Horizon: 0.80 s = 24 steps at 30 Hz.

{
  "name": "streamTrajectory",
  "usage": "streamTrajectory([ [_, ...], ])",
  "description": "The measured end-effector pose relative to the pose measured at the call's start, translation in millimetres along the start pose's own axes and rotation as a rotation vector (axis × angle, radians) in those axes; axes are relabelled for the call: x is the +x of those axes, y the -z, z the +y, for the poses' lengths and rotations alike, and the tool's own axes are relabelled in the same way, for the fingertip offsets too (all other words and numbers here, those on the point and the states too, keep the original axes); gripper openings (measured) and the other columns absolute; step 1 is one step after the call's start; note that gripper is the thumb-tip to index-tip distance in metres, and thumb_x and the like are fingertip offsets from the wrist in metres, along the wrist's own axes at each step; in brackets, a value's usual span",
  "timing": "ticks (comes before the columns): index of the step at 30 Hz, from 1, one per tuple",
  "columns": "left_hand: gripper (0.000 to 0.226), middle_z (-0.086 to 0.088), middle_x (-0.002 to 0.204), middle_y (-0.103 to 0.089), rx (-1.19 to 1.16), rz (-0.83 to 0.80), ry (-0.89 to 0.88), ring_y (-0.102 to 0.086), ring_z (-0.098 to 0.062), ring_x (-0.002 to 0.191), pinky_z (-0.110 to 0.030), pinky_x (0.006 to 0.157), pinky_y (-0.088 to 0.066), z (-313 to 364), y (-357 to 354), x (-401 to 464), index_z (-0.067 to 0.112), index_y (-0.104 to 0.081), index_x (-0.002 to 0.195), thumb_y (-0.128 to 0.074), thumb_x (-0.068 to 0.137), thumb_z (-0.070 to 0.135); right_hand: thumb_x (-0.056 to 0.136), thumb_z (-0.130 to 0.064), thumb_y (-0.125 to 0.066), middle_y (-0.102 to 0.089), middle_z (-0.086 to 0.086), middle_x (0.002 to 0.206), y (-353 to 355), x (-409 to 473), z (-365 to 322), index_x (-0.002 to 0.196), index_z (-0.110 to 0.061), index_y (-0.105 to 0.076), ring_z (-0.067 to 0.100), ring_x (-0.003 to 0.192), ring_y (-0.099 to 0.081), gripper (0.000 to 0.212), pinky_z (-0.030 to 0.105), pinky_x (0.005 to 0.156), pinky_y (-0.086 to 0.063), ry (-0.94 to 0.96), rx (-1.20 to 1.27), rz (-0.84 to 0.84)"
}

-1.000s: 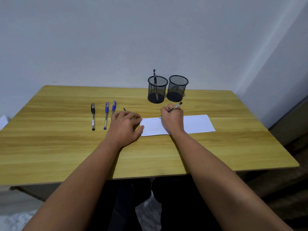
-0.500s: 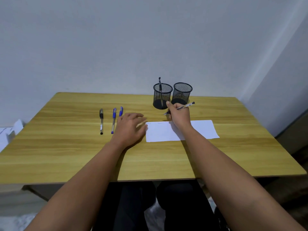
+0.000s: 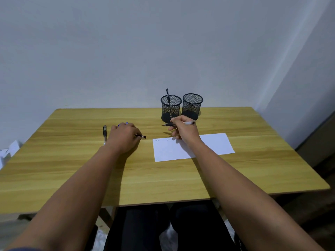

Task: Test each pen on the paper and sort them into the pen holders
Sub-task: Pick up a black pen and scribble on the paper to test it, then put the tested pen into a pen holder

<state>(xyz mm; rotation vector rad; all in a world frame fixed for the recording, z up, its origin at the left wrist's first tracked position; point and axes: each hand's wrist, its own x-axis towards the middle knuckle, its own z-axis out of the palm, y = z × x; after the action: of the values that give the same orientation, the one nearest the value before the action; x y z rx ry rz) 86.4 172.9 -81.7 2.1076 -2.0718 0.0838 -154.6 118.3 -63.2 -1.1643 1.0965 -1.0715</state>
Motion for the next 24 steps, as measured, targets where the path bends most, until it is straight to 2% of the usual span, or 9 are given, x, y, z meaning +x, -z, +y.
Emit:
streamTrajectory([
  [3, 0.017, 0.007, 0.108, -0.066, -0.053, 0.023, 0.001, -0.06, -0.023, 0.105, -0.039, 0.085, -0.042, 4.5, 3.5, -1.1, 0.03, -0.072, 0.103, -0.062, 0.094, 0.04, 0.104, -0.02, -0.068, -0.069, 0.007, 0.07, 0.9, -1.5, 5.8, 0.088, -0.013, -0.069, 0.015, 0.051, -0.055, 0.018, 0.026, 0.043, -0.04, -0.001, 0.028, -0.033],
  [7, 0.009, 0.01, 0.087, -0.068, -0.397, 0.065, 0.089, -0.066, -0.017, 0.088, -0.035, 0.075, -0.053, 12.0, 6.8, -3.7, 0.024, -0.069, 0.093, -0.072, 0.088, 0.032, 0.103, -0.024, -0.071, -0.071, 0.01, 0.076, 1.2, -3.9, 8.4, 0.09, -0.013, -0.072, 0.016, 0.055, -0.055, 0.017, 0.027, 0.046, -0.039, -0.015, 0.048, -0.051],
  [9, 0.012, 0.007, 0.088, -0.072, -0.504, 0.114, 0.106, -0.067, -0.016, 0.086, -0.034, 0.075, -0.053, 16.2, 8.1, -3.8, 0.023, -0.07, 0.1, -0.072, 0.089, 0.027, 0.103, -0.024, -0.071, -0.071, 0.011, 0.078, 1.3, -6.3, 8.0, 0.092, -0.012, -0.072, 0.016, 0.055, -0.055, 0.016, 0.028, 0.047, -0.039, -0.011, 0.052, -0.054],
  [12, 0.033, 0.002, 0.089, -0.073, -0.667, 0.15, 0.152, -0.068, -0.016, 0.085, -0.03, 0.077, -0.051, 25.2, 14.1, -2.6, 0.023, -0.064, 0.129, -0.064, 0.096, 0.021, 0.103, -0.025, -0.071, -0.075, 0.011, 0.08, 1.8, -10.3, 3.1, 0.098, -0.009, -0.075, 0.015, 0.056, -0.057, 0.017, 0.026, 0.046, -0.042, -0.004, 0.049, -0.057],
  [15, 0.027, 0.001, 0.09, -0.076, -0.918, 0.19, 0.256, -0.074, -0.007, 0.081, -0.017, 0.065, -0.054, 36.3, 22.8, 0.7, 0.018, -0.066, 0.125, -0.059, 0.099, 0.016, 0.102, -0.022, -0.07, -0.081, 0.009, 0.086, 3.5, -14.7, -2.2, 0.108, -0.004, -0.078, 0.013, 0.057, -0.062, 0.02, 0.025, 0.047, -0.048, 0.0, 0.02, -0.071],
  [17, 0.018, 0.0, 0.093, -0.077, -1.108, 0.221, 0.336, -0.074, -0.007, 0.083, -0.021, 0.06, -0.056, 44.3, 27.2, 1.8, 0.013, -0.067, 0.114, -0.062, 0.099, 0.018, 0.101, -0.019, -0.071, -0.082, 0.009, 0.088, 3.4, -18.5, -3.2, 0.111, -0.001, -0.076, 0.014, 0.058, -0.063, 0.021, 0.027, 0.049, -0.049, 0.013, 0.033, -0.087],
  [20, 0.015, 0.0, 0.094, -0.073, -1.296, 0.264, 0.46, -0.068, -0.015, 0.09, -0.036, 0.078, -0.058, 49.4, 27.2, 5.3, 0.015, -0.073, 0.1, -0.069, 0.095, 0.028, 0.099, -0.012, -0.076, -0.08, 0.011, 0.084, 2.5, -22.4, -3.6, 0.108, 0.005, -0.076, 0.014, 0.059, -0.062, 0.02, 0.025, 0.05, -0.051, 0.049, 0.094, -0.08],
  [21, 0.015, 0.0, 0.092, -0.072, -1.375, 0.263, 0.508, -0.067, -0.016, 0.091, -0.036, 0.079, -0.058, 50.4, 27.0, 6.2, 0.015, -0.073, 0.097, -0.07, 0.094, 0.029, 0.097, -0.012, -0.077, -0.08, 0.012, 0.085, 2.5, -23.1, -4.2, 0.107, 0.005, -0.077, 0.014, 0.059, -0.063, 0.019, 0.025, 0.051, -0.052, 0.057, 0.11, -0.079],
  [24, 0.015, 0.0, 0.088, -0.072, -1.646, 0.211, 0.611, -0.067, -0.016, 0.088, -0.032, 0.074, -0.054, 56.0, 30.3, 7.3, 0.018, -0.07, 0.108, -0.071, 0.094, 0.022, 0.095, -0.014, -0.081, -0.081, 0.013, 0.089, 2.9, -24.1, -5.3, 0.104, 0.0, -0.08, 0.014, 0.063, -0.067, 0.016, 0.025, 0.055, -0.054, 0.083, 0.129, -0.103],
])
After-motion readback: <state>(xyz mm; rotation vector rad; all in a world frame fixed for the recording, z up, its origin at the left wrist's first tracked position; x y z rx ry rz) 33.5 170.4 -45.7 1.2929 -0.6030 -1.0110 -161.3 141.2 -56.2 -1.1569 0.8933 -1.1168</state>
